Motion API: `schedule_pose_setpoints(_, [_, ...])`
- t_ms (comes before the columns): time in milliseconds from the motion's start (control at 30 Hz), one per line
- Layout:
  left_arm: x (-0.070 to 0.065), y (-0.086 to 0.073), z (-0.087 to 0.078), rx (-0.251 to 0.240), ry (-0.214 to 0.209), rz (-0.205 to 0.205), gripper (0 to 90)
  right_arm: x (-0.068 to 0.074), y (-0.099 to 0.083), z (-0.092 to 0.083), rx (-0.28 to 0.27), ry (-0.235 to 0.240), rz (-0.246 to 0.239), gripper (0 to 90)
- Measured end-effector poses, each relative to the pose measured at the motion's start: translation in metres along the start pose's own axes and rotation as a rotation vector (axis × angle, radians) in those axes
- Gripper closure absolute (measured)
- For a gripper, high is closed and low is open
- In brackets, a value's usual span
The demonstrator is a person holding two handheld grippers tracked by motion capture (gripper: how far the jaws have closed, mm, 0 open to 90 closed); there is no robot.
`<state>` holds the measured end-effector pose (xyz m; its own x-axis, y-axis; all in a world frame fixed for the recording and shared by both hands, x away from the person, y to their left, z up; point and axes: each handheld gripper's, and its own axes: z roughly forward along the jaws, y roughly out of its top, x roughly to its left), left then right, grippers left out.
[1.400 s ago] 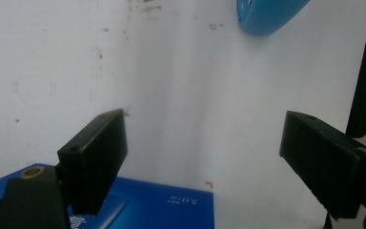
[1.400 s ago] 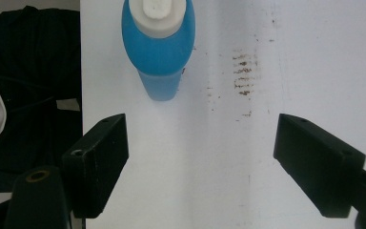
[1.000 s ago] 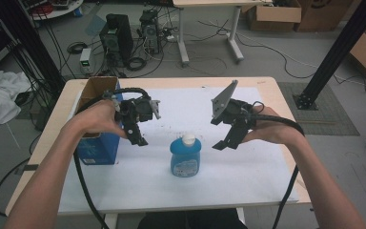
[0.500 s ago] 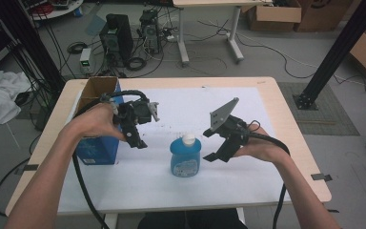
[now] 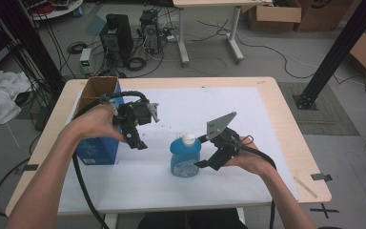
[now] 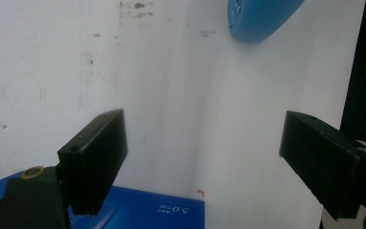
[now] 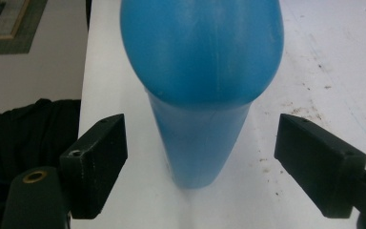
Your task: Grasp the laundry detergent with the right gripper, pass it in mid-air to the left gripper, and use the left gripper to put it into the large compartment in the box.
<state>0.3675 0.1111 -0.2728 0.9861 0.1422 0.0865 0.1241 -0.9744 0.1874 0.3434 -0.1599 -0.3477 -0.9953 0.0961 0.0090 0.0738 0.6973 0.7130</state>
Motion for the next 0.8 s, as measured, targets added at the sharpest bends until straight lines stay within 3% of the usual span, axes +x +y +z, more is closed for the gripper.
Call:
schedule_pose_setpoints(467, [-0.003,-0.005,0.001,-0.009,0.001,-0.008,17.5,0.001,-0.011,0.027,-0.045,-0.016,0.013,17.0])
schedule_pose_setpoints(800, [-0.005,-0.009,0.001,-0.017,0.006,-0.013,17.8,0.001,-0.015,0.035,-0.087,-0.005,0.030,17.5])
